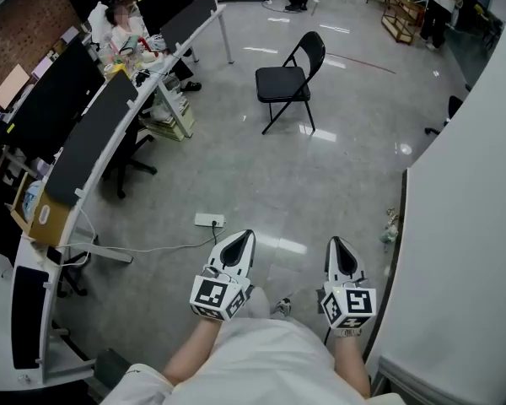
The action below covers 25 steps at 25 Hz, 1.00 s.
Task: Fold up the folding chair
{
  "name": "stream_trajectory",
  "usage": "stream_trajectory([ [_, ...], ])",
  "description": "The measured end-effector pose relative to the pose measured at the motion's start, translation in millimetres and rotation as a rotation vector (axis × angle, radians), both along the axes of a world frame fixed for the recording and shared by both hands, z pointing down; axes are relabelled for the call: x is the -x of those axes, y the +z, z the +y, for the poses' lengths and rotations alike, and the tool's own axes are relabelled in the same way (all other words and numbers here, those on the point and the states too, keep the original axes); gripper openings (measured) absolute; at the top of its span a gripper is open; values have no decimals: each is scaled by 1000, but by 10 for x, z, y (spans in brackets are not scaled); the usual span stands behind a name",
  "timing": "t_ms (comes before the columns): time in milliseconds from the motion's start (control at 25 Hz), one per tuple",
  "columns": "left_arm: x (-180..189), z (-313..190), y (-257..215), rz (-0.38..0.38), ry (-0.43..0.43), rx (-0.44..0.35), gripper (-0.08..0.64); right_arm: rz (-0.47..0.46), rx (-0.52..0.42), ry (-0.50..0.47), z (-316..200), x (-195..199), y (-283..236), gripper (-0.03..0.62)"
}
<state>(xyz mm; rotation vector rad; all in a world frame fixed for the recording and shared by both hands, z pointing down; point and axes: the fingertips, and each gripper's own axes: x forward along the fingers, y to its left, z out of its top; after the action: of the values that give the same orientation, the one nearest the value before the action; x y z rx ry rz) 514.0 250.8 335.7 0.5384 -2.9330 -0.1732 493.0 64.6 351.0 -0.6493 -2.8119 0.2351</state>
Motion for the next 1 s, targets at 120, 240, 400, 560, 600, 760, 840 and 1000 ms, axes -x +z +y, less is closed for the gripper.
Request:
stream_trajectory([
  [120, 64, 2, -23, -11, -1, 25, 12, 8, -10, -17, 30, 76, -5, 5],
  [240, 225, 43, 19, -8, -2, 42, 11, 11, -19, -13, 60, 244, 10, 5],
  [400, 527, 179, 151, 10, -11, 42, 11, 19, -32, -2, 147, 511, 89, 5],
  [560, 911, 317, 171, 13, 0, 43, 11, 40, -44, 11, 284, 857, 149, 5],
  [600, 1037, 377, 177, 15, -1, 42, 11, 46, -42, 13, 341, 977, 158, 5],
  [760, 1528, 602, 162, 4, 22, 28, 11, 55, -39, 15, 609, 1460, 149, 5],
  [840, 1756, 704, 137, -3, 35, 19, 11, 55, -40, 21, 735, 1674, 116, 5],
  [1000, 2151, 881, 92, -8, 62, -11, 11, 55, -38, 33, 946, 2041, 81, 5],
])
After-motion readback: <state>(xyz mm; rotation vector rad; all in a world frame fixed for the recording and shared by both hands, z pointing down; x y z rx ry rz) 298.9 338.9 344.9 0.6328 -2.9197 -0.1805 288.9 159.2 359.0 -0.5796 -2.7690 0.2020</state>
